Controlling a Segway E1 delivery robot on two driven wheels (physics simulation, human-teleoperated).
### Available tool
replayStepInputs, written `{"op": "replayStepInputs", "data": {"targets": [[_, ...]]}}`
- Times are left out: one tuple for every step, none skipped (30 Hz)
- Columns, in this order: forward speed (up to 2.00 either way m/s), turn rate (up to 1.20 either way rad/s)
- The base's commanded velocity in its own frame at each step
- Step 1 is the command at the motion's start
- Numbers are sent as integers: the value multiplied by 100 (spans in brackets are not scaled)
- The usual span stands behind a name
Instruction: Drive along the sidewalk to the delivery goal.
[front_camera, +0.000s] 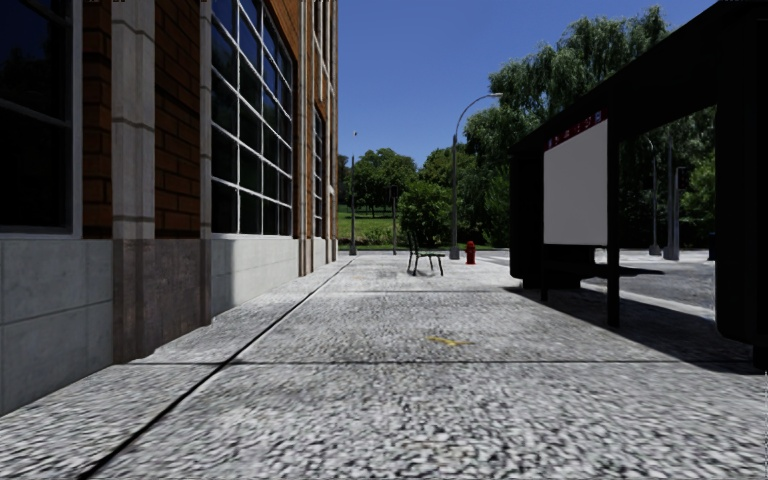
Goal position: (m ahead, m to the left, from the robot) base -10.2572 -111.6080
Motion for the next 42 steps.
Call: {"op": "replayStepInputs", "data": {"targets": [[200,0],[200,0],[200,0],[200,0],[200,0],[200,0],[200,0],[200,0],[200,0],[200,0],[200,0],[200,0],[200,0],[200,0],[200,0],[200,0],[200,0],[200,0],[200,0],[200,0],[200,0],[200,0],[200,0],[200,0],[200,0],[200,0],[200,0],[200,0],[200,0],[200,0],[200,0],[200,0],[200,0],[200,0],[200,0],[200,0],[200,0],[200,0],[200,0],[200,0],[200,0],[200,0]]}}
